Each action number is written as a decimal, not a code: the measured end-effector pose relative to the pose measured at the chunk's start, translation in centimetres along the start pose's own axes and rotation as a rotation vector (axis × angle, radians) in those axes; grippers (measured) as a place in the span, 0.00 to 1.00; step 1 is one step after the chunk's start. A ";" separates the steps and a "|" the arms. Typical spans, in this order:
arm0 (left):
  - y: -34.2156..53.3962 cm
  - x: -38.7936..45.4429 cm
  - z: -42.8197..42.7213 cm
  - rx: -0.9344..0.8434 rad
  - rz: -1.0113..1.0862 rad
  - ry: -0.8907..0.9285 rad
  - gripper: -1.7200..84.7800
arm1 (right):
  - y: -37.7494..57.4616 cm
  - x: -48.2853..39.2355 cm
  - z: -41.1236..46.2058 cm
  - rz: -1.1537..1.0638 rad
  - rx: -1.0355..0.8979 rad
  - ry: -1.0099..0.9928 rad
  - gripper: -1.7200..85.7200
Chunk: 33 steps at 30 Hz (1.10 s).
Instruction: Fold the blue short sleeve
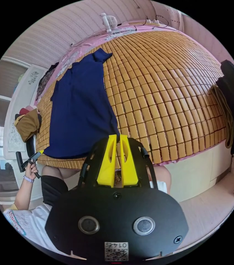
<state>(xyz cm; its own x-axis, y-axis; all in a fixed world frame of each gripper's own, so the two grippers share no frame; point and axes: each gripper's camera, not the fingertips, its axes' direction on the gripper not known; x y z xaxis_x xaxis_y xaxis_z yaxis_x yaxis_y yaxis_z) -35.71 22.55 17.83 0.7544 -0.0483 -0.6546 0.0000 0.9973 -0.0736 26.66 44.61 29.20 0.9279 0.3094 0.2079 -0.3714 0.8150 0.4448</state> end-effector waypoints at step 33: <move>-3.0 -4.5 8.1 -0.217 0.189 -0.205 0.01 | -2.6 -3.4 9.8 -0.209 -0.141 0.057 0.03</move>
<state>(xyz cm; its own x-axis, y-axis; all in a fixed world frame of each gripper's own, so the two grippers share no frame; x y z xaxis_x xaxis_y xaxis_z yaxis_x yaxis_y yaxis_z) -33.81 20.23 27.13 0.8438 0.1705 -0.5089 -0.2755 0.9513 -0.1382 24.15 36.64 35.85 0.9858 0.1511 0.0733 -0.1672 0.9231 0.3462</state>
